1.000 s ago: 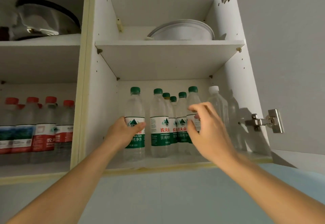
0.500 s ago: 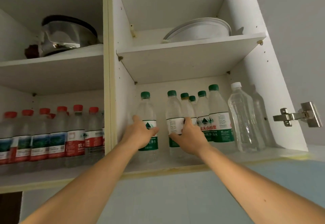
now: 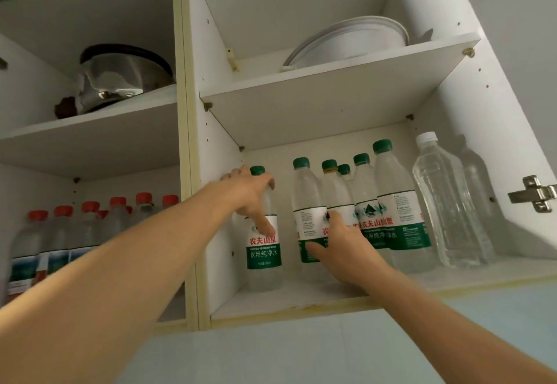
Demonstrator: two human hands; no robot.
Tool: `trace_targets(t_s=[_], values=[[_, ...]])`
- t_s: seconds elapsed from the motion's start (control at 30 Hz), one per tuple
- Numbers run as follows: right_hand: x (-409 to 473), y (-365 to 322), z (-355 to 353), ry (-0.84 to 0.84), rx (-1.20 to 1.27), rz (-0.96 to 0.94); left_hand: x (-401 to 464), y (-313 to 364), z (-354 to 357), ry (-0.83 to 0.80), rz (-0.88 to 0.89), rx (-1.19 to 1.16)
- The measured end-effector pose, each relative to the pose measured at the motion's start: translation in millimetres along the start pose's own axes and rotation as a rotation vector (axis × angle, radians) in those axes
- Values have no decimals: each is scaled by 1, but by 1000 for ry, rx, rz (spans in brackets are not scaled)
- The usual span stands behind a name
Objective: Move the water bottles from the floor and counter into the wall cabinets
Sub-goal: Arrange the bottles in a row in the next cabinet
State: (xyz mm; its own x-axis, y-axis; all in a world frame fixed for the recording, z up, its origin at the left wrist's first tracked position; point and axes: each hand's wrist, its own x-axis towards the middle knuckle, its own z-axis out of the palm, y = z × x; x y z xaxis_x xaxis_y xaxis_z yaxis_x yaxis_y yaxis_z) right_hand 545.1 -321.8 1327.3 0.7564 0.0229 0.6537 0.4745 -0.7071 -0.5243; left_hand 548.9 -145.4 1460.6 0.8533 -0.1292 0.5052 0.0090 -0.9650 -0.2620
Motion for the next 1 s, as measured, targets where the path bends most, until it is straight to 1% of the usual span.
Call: trace_targets(t_s=[0.07,0.17,0.3,0.43,0.53,0.73,1.0], values=[[-1,0,-1,5,7,-1,12,0,11,12,-27,126],[-1,2,0,12,11,-5,32,3,28,34,-52,241],[0,3,1,18,24,-5,54,6,44,21,-62,308],[3,6,2,28,36,-12,68,11,53,3,-112,388],[4,8,3,35,35,-20,70,13,63,21,-124,460],[4,7,2,40,47,-20,70,15,76,65,-134,527],[1,6,0,37,72,-36,62,13,84,157,-137,548]])
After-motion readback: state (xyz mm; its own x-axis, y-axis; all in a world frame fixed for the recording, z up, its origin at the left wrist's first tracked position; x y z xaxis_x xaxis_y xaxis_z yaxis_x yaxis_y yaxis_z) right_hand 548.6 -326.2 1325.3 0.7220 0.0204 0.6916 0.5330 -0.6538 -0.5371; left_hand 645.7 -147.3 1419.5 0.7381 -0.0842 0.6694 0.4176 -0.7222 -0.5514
